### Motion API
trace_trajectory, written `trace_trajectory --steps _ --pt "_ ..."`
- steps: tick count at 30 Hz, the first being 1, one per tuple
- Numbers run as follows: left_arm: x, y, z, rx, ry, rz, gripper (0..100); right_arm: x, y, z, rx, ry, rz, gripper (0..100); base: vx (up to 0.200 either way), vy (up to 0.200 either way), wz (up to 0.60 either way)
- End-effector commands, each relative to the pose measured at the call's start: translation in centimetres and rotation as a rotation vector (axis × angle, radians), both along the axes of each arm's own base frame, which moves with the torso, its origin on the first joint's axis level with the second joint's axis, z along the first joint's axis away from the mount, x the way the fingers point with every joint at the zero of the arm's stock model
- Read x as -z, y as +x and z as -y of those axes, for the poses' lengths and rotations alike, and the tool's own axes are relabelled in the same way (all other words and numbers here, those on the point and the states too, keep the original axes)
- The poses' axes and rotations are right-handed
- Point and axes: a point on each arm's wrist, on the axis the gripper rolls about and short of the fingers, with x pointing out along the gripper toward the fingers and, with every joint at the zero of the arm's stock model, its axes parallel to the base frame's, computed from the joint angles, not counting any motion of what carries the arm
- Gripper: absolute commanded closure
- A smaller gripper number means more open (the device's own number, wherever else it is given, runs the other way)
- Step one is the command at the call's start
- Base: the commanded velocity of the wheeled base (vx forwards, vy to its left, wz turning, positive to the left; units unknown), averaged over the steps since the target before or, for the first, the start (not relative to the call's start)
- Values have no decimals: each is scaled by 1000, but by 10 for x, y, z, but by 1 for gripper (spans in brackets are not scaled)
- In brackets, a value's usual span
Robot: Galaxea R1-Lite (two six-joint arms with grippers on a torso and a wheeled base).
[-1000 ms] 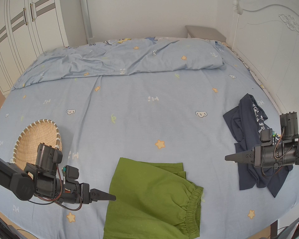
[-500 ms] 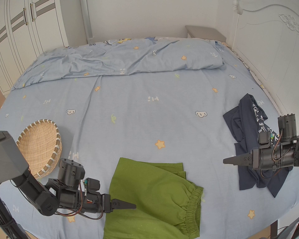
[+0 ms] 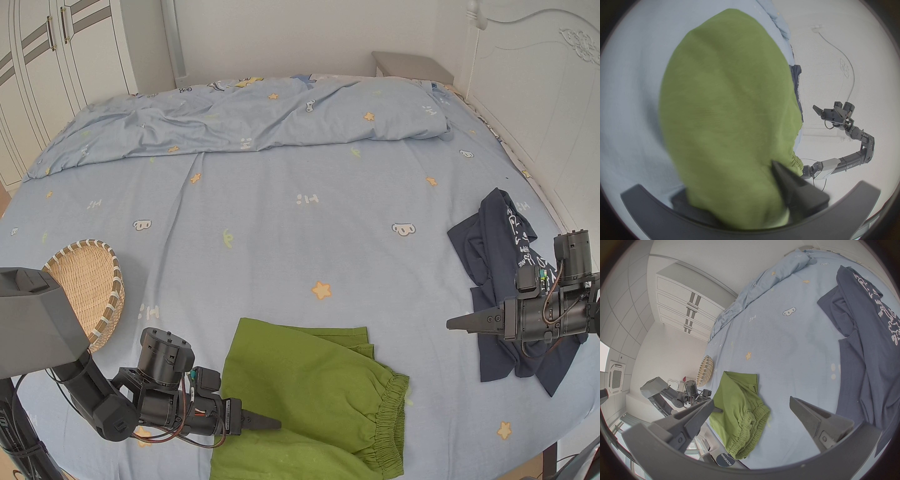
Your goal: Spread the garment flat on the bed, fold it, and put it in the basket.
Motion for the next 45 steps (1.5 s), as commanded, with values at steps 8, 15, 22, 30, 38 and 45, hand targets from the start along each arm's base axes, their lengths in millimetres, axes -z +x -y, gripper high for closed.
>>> trace_trajectory --steps 8,15,22,30,38,45 --pt "-68 15 4 -36 -102 105 100 -13 8 1 51 -22 44 0 0 0 0" --pt "-125 42 0 -43 -4 20 100 -32 21 8 107 -56 25 0 0 0 0" --pt "-142 63 -32 -78 25 55 100 -13 34 6 104 -68 -47 0 0 0 0" --pt "-149 68 -35 -89 29 50 100 -17 29 4 100 -63 -44 0 0 0 0" --pt "-175 65 -48 -128 25 73 100 -24 20 0 80 -59 -28 0 0 125 0" --pt "-191 52 -51 -125 23 96 100 -27 20 2 88 -58 -19 0 0 200 0"
